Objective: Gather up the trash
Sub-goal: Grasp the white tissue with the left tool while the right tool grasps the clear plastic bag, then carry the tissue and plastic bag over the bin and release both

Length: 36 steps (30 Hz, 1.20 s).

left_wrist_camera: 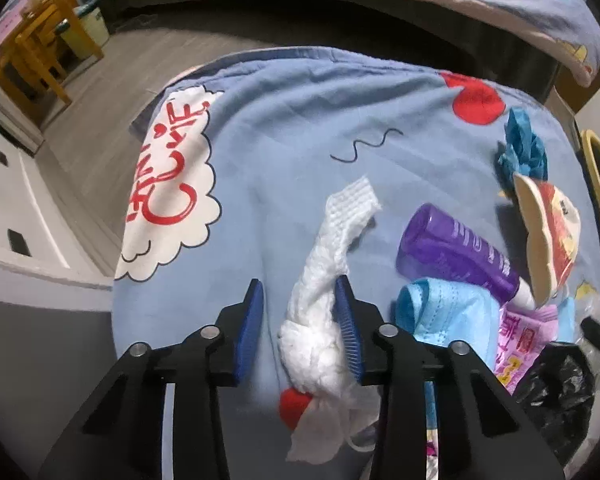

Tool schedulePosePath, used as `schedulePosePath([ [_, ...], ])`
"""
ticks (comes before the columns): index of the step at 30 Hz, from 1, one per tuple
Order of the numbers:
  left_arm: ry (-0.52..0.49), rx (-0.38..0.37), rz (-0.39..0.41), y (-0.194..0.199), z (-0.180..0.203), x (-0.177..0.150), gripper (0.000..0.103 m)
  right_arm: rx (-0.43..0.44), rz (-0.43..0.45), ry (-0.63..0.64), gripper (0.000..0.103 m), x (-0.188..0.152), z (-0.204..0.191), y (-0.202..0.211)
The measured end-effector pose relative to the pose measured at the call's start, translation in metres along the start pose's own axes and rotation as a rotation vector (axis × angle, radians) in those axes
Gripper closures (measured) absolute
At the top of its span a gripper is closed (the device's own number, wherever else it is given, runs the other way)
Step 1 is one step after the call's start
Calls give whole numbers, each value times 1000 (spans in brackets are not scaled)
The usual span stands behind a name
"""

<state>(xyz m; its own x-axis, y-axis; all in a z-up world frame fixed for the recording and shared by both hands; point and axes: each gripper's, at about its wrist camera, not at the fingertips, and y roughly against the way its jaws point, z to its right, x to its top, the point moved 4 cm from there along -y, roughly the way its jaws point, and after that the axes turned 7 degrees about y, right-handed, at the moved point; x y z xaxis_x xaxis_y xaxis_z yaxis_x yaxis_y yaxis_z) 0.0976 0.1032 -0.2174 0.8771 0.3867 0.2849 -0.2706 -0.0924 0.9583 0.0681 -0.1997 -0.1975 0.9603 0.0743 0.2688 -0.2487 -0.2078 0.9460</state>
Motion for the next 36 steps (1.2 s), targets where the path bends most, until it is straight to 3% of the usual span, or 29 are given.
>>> schedulePosePath([
  [5, -18, 17, -6, 0, -1, 0, 87, -2, 36, -2, 73, 5, 0, 6],
  [12, -1, -14, 112, 29, 4, 5, 95, -11, 105, 0, 75, 14, -1, 22],
  [18, 10, -62, 248, 64, 8, 17, 95, 1, 172, 15, 76, 26, -6, 40],
  [26, -17, -187, 438, 125, 19, 39, 95, 18, 290, 59, 76, 50, -14, 79],
  [29, -20, -246, 471, 142, 23, 45, 95, 57, 311, 44, 76, 57, -13, 90],
  [36, -50, -293, 497, 166, 39, 48, 95, 135, 357, 68, 76, 77, -13, 128],
])
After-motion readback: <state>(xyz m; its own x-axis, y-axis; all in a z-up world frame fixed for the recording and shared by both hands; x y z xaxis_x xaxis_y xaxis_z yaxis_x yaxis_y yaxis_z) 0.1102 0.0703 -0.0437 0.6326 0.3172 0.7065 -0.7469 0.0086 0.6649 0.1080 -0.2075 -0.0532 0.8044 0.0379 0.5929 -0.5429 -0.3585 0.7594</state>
